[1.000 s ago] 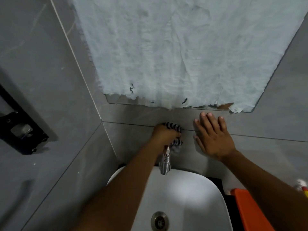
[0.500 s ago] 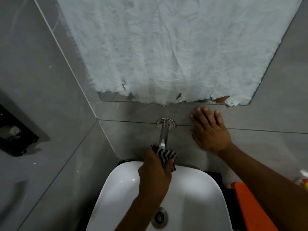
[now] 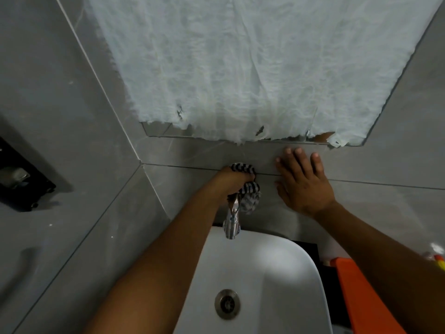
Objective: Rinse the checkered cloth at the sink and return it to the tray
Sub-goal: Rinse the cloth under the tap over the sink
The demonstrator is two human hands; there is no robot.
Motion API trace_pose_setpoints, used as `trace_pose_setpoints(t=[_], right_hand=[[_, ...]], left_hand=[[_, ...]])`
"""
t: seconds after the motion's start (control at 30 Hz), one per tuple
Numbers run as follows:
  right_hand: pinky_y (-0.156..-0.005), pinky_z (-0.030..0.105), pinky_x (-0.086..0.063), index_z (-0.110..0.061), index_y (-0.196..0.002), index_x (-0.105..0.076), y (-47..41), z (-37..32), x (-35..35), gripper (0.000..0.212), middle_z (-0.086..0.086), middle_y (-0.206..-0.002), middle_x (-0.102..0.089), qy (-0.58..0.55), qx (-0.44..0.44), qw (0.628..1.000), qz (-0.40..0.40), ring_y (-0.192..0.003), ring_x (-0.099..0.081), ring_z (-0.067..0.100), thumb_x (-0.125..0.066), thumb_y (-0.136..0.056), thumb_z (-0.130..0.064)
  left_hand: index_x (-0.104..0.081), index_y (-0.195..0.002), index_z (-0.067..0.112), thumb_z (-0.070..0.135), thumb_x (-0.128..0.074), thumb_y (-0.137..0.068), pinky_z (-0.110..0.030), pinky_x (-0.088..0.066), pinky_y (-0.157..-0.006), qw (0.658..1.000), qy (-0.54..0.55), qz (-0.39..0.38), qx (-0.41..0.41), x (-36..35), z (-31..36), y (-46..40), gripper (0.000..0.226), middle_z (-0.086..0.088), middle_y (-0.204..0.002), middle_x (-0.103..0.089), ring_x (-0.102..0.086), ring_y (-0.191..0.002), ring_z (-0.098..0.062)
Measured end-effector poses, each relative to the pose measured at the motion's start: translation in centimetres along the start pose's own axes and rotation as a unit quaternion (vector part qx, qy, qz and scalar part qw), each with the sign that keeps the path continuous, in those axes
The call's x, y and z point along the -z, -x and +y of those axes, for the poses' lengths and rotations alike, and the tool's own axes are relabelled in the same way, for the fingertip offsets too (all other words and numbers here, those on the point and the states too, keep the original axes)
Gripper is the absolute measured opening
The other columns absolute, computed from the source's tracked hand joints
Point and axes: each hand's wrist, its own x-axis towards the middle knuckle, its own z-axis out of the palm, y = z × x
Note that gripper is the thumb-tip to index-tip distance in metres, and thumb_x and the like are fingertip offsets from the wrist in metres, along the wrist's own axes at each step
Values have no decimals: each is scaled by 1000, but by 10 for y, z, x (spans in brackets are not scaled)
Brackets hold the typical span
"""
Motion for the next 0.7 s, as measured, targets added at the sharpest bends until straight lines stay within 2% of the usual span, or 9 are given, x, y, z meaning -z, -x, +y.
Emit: trace_pose_setpoints(t=[0.13,0.23,0.33,0.4,0.47,0.53,0.6,0.63,0.7], right_hand=[[-122,51,-7,-18,-156,-17,2,-1,0,78,12,-159,-24,4,6,1000,-2,-154,0,27,-53,-91,-42],[-123,51,-4,-17,-155,-20,3,1,-5,76,12,-160,-24,6,0,1000,-3,-154,1,27,-52,-91,-42],[-124,51,-4,-17,-154,-24,4,-1,-6,73,11,-161,-23,9,0,1000,0,-154,-2,28,-52,-91,-41],[-124,51,-4,-17,-154,-25,4,-1,-5,73,11,-160,-23,3,-1,1000,1,-154,-3,27,-52,-91,-41],[-123,51,-5,-17,-154,-26,4,0,-5,72,12,-160,-24,7,0,1000,-1,-154,-2,27,-51,-91,-41],[-123,51,-5,-17,-154,-26,4,0,-4,72,12,-160,-24,10,-1,1000,0,-154,-3,27,-51,-91,-42],[-123,51,-6,-16,-154,-25,4,0,-3,72,12,-160,-24,13,2,1000,0,-154,-3,27,-52,-92,-42],[-123,51,-6,-16,-154,-25,4,0,-3,72,12,-160,-24,14,4,1000,-1,-154,-3,27,-51,-92,-43],[-122,51,-6,-16,-154,-25,3,0,-3,72,12,-160,-24,12,7,1000,-4,-154,-1,27,-50,-92,-43]], left_hand=[[-60,-121,6,38,-62,-90,-35,-54,-90,994,-28,62,-81,-6,-33,14,45,-9,-117,-69,-66,-102,-22],[-46,-126,12,38,-64,-88,-9,-44,-78,966,-88,165,-178,-26,-80,46,50,13,-105,-57,-58,-92,0],[-51,-125,21,29,-72,-84,0,-45,-78,949,32,205,-238,-46,-128,77,47,19,-109,-60,-61,-94,7],[-59,-124,21,19,-79,-77,-11,-53,-81,950,164,175,-199,-40,-144,72,52,11,-112,-70,-66,-103,-2],[-65,-120,15,11,-80,-72,-26,-58,-84,930,331,59,-148,-29,-150,64,50,-5,-113,-74,-68,-109,-18],[-69,-115,8,3,-70,-78,-33,-60,-83,857,501,-84,-85,-27,-157,65,37,-17,-117,-72,-69,-109,-29],[-71,-110,4,0,-62,-81,-32,-61,-80,801,584,-123,-48,-32,-161,69,30,-20,-115,-72,-70,-105,-30],[-72,-109,4,1,-64,-80,-31,-61,-79,804,582,-108,-51,-35,-163,70,30,-20,-115,-72,-70,-105,-30],[-74,-106,10,9,-76,-74,-31,-61,-78,876,473,-16,-88,-35,-158,72,32,-16,-111,-75,-71,-104,-29]])
